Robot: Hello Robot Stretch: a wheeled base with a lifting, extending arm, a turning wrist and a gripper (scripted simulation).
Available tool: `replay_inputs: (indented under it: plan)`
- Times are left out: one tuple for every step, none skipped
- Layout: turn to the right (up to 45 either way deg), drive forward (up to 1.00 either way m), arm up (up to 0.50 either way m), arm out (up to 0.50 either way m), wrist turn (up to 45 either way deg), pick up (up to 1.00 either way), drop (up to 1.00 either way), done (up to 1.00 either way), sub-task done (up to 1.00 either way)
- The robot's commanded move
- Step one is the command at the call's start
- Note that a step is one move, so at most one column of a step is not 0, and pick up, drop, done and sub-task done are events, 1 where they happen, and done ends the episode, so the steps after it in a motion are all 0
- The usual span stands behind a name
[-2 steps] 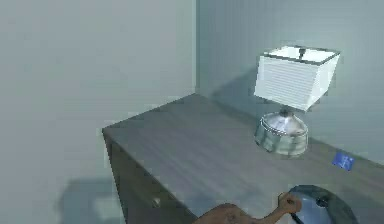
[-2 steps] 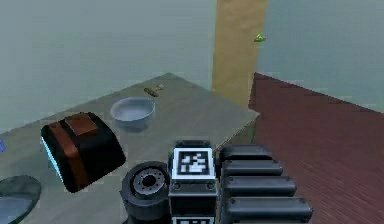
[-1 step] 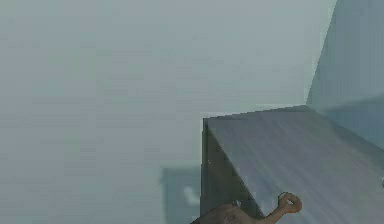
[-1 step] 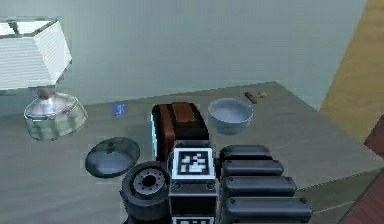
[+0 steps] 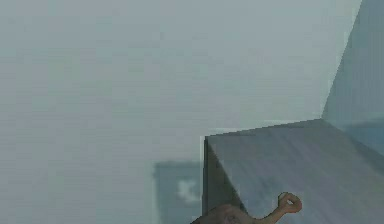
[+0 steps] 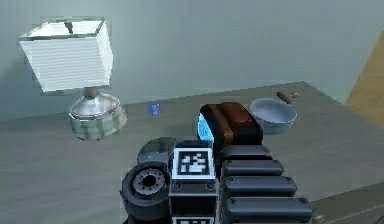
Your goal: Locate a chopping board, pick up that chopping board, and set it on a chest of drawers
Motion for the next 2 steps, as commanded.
replay_inputs:
  plan:
    - [45.0, 0.00, 0.00, 0.00, 0.0, 0.00, 0.00, 0.00, 0.00]
    - [45.0, 0.00, 0.00, 0.00, 0.0, 0.00, 0.00, 0.00, 0.00]
